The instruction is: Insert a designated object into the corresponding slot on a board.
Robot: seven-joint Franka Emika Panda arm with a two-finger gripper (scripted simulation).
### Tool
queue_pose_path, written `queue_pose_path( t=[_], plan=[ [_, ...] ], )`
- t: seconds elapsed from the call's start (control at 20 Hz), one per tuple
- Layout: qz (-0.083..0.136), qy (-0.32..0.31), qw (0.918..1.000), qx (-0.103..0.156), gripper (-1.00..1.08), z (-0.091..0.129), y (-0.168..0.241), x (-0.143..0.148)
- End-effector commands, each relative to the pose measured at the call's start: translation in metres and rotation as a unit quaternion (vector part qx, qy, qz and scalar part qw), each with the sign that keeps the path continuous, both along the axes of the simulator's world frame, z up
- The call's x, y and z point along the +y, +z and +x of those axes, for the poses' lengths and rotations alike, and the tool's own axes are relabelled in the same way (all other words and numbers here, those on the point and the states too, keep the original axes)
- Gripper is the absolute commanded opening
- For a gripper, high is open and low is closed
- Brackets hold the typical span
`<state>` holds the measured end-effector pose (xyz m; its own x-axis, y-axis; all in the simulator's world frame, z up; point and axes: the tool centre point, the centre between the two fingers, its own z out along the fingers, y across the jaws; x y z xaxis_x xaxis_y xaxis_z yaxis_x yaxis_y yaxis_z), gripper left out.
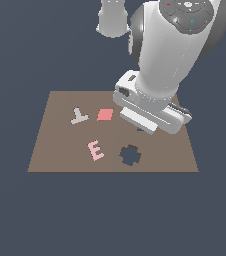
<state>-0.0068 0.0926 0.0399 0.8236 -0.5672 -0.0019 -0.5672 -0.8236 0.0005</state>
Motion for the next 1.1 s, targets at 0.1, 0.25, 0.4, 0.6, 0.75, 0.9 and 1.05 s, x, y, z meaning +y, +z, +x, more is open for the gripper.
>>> queue_pose_path(
  t=[0.1, 0.25, 0.4, 0.6, 0.75, 0.9, 1.05],
  plan=[
    [0.0, -0.006, 1.0, 0.0, -1.0, 0.0, 0.0, 0.006],
    [0.0, -0.004, 1.0, 0.0, -1.0, 0.0, 0.0, 0.006],
    [0.0, -0.005, 1.0, 0.0, -1.0, 0.001, -0.006, 0.006],
    [0.0, -0.005, 1.0, 0.0, 1.0, 0.001, -0.01, 0.007],
    [0.0, -0.005, 1.0, 0.0, 1.0, 0.001, -0.01, 0.007],
    [0.0, -0.005, 1.0, 0.0, 1.0, 0.001, -0.01, 0.007],
    [0.0, -0.005, 1.0, 0.0, 1.0, 0.001, -0.01, 0.007]
  ],
)
